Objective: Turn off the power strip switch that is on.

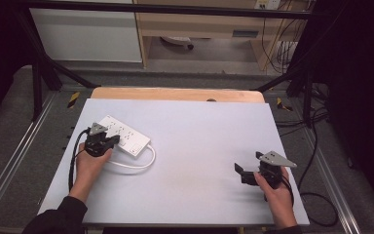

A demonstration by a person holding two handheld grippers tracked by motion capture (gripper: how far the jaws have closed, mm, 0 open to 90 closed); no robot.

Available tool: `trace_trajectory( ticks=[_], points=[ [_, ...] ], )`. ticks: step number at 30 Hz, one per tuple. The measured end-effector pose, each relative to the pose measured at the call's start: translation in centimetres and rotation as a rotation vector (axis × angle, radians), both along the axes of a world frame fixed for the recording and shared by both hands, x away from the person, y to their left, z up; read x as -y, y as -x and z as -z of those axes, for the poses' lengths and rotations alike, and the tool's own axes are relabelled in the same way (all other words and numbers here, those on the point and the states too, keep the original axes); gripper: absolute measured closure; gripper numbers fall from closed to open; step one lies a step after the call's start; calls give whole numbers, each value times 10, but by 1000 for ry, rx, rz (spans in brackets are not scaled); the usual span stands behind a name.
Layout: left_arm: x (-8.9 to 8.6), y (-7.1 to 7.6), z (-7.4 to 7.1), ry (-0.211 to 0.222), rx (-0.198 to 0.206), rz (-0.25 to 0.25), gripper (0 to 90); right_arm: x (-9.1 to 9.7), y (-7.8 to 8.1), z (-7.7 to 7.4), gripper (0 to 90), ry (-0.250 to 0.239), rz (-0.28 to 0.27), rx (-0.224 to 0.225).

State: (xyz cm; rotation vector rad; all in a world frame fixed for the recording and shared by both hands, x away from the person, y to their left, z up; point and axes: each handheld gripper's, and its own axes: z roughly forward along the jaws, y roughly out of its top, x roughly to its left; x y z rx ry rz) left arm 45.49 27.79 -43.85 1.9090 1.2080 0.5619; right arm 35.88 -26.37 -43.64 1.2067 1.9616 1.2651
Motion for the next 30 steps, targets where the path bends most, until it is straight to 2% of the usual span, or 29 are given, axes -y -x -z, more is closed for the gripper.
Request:
trace_trajectory(
  ticks=[7,9,21,22,24,26,30],
  points=[
    [0,1,-1,-9,19,0,900,0,0,0,38,-2,2,2],
    [0,2,-4,1,43,0,900,1,0,-1,38,-5,3,2],
    [1,10,-15,79,95,20,899,-3,-1,-1,39,9,-6,5],
    [2,10,-16,86,100,20,882,-3,-1,-1,39,7,-7,2],
    [4,11,-19,102,116,12,762,-3,-1,-1,38,7,-9,1],
    [6,13,-22,121,137,3,601,-3,-1,-1,38,7,-12,6],
    [11,17,-27,136,173,-3,429,-3,-1,-1,37,5,-15,5]
  ],
)
